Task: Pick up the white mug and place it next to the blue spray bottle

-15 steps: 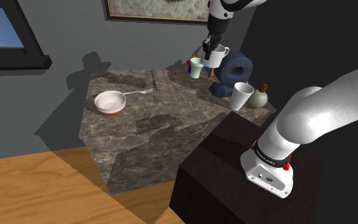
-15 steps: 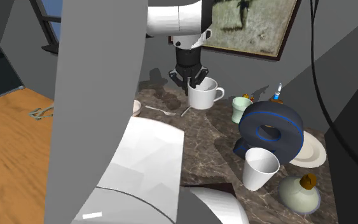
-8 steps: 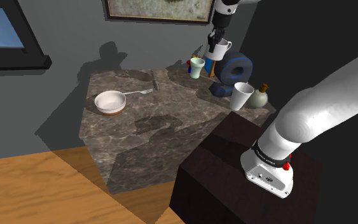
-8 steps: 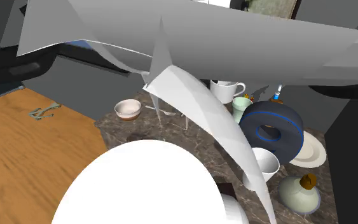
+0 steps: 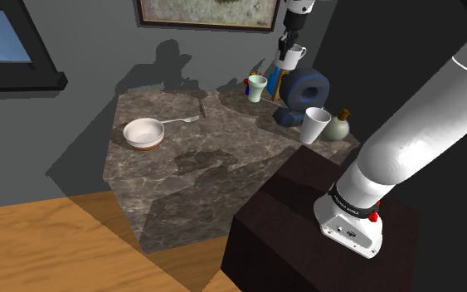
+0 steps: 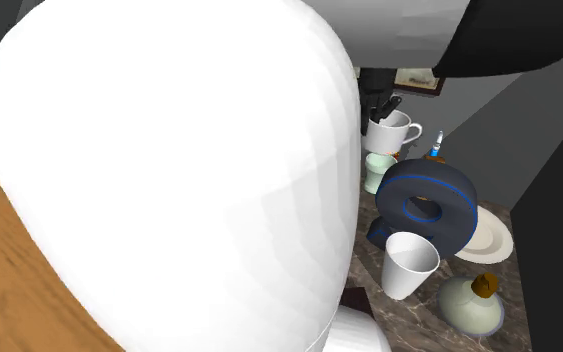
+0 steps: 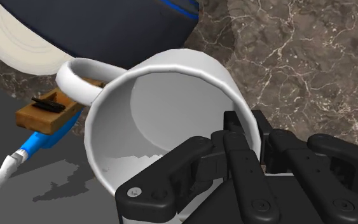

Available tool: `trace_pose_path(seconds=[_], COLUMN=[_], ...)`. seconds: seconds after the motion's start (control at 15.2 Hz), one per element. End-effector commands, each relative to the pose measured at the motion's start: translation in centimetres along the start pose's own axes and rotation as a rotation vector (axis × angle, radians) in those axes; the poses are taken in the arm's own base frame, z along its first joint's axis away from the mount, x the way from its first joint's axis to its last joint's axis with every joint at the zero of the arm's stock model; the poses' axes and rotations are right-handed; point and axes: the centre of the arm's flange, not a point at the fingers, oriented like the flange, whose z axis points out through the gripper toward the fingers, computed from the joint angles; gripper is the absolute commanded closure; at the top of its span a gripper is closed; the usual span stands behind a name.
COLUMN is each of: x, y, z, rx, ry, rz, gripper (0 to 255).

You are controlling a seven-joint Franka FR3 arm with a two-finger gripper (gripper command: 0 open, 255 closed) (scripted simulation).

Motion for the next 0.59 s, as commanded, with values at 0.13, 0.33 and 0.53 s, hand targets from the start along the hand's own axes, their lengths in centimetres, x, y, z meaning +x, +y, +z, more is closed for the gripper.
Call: trace_pose_path(seconds=[0.13, 0.33, 0.53], x=[1.5, 2.5, 3.5], y=[5.3, 9.1, 12.9], z=[0.4, 0.7, 1.0], rx=[-0.001, -0.001, -0.001], ry=[0.0, 0.0, 0.0], rz=[-0.002, -0.002, -0.002], gripper=[255, 255, 255])
